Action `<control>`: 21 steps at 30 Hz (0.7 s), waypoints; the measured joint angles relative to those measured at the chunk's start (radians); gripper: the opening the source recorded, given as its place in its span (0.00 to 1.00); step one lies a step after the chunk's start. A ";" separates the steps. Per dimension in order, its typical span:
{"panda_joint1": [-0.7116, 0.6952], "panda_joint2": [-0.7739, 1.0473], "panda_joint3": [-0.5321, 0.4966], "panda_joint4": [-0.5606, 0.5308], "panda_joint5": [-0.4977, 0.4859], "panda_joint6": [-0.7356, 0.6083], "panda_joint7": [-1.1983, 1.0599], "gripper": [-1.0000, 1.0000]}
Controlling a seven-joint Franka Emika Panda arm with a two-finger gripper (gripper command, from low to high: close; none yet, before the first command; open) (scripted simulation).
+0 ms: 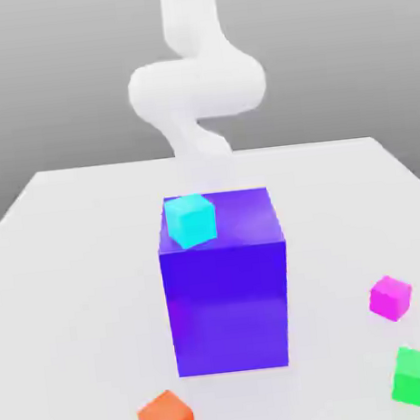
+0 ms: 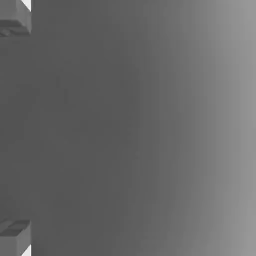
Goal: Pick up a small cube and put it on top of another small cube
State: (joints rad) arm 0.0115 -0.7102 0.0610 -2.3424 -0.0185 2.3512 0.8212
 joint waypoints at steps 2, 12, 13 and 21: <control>0.010 0.078 0.053 -0.036 -0.016 0.044 0.019 0.50; 0.083 0.444 0.277 -0.206 -0.111 0.251 0.119 0.50; 0.092 0.480 0.297 -0.223 -0.121 0.271 0.129 0.50; 0.235 0.765 0.412 -0.360 -0.163 0.438 0.185 0.50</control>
State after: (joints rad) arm 0.2467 0.0550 0.4732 -2.7021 -0.1819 2.7889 1.0066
